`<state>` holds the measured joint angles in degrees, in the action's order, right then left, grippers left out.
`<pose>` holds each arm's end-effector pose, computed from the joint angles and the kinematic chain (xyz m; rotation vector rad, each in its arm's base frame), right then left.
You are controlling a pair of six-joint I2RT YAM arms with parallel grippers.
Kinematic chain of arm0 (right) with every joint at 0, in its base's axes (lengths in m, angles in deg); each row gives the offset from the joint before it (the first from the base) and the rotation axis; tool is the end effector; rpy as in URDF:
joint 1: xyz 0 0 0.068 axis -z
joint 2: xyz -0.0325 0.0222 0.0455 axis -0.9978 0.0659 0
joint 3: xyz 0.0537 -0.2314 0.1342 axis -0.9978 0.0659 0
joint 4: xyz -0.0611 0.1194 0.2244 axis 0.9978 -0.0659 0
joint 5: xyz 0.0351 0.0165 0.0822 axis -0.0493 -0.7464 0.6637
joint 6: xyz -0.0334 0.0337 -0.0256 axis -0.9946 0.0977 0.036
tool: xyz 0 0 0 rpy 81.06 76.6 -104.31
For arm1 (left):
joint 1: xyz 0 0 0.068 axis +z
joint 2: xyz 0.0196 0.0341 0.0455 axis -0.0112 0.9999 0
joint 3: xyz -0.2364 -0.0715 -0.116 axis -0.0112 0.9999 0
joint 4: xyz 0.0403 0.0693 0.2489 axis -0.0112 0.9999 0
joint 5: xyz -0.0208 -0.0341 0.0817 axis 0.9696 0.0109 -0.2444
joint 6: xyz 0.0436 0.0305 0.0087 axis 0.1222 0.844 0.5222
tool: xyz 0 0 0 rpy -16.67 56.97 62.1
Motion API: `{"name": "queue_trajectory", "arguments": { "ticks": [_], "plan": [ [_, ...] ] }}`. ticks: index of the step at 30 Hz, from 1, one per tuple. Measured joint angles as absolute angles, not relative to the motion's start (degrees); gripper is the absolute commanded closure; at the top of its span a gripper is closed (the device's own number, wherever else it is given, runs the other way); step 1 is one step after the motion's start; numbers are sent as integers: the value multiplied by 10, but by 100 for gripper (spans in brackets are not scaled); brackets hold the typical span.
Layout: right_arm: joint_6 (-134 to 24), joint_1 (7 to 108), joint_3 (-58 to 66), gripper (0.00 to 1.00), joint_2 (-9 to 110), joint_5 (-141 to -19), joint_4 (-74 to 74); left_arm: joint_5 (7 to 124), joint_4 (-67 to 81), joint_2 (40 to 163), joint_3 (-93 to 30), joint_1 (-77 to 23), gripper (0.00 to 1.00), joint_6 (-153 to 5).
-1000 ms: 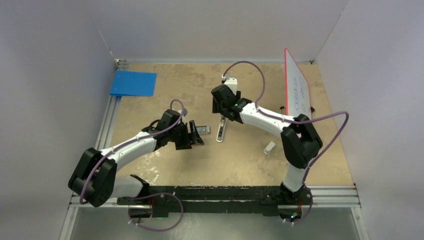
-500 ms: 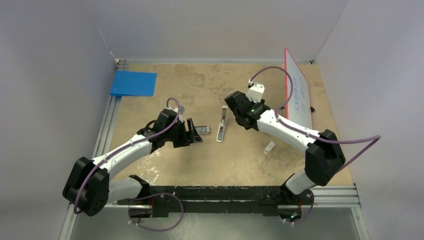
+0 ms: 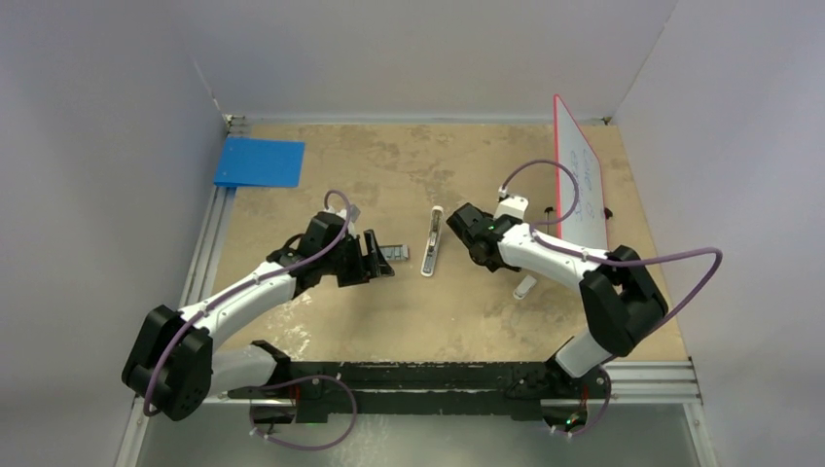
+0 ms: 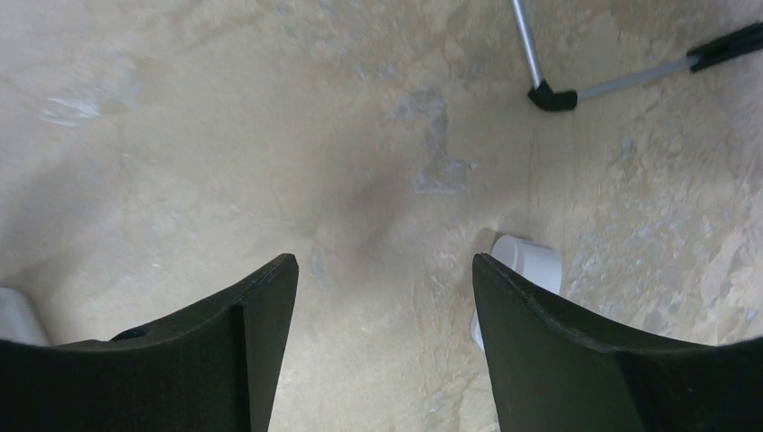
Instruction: Load the staples into the stapler
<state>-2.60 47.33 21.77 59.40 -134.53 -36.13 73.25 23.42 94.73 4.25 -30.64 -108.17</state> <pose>0.2457 0.1646 0.2067 0.5793 2.2028 -0.3334 0.2012 -0.1273 0.2014 -0.2019 2.5518 -0.9041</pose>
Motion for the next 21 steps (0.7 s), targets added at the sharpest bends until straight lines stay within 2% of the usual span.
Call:
{"name": "queue_trajectory", "arguments": {
  "ticks": [5,11,21],
  "plan": [
    [-3,491,256,28,594,-1317,-359,748,222,947,44,-306,32,-1080],
    [3,496,256,31,581,-1306,-362,822,170,964,46,-322,32,-1047],
    [-148,496,219,37,365,-1159,-221,887,23,1033,28,-413,35,-1057]
  ]
}}
